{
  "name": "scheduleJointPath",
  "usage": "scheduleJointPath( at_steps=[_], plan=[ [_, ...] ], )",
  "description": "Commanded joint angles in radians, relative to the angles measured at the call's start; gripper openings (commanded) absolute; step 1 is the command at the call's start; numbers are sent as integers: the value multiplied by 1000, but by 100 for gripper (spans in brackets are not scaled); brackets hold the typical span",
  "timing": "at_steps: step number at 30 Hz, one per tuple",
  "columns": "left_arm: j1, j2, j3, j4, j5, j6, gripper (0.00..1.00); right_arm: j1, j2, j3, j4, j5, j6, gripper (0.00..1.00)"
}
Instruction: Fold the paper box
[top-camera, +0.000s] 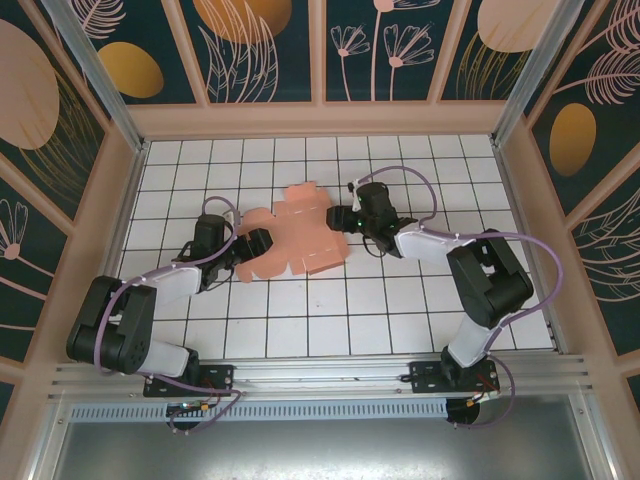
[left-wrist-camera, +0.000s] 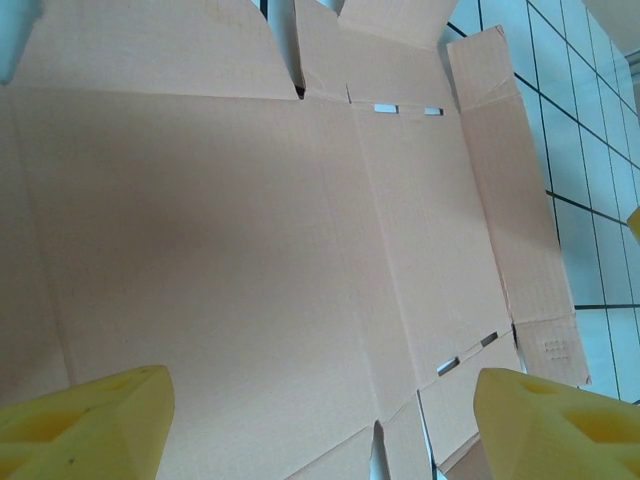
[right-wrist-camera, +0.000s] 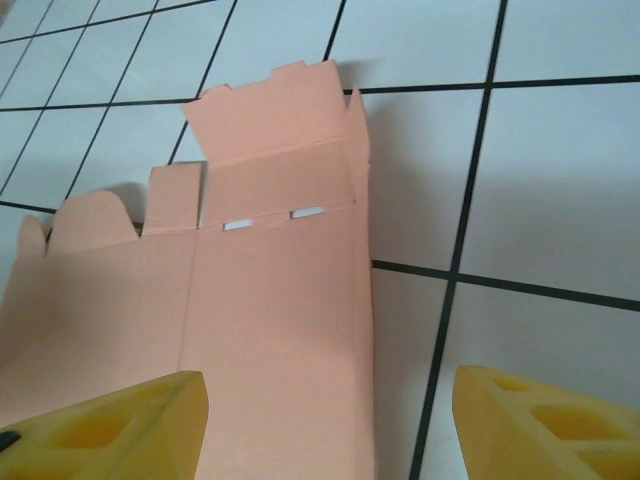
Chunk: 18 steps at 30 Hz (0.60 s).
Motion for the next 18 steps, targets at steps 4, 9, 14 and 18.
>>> scheduleJointPath(
  at_steps=[4, 9, 14, 18],
  plan=[
    [-7, -24, 1, -11, 2, 3, 78, -4, 48, 19, -13, 12, -12, 66],
    [-7, -23, 6, -13, 2, 1, 78, 3, 120, 51, -40, 31, -32, 60],
    [-6, -13, 15, -19, 0, 3, 78, 8, 172, 82, -61, 41, -45, 36],
    [-7, -12, 29, -20, 3, 1, 78, 20, 167, 96, -78, 73, -85, 2]
  ],
)
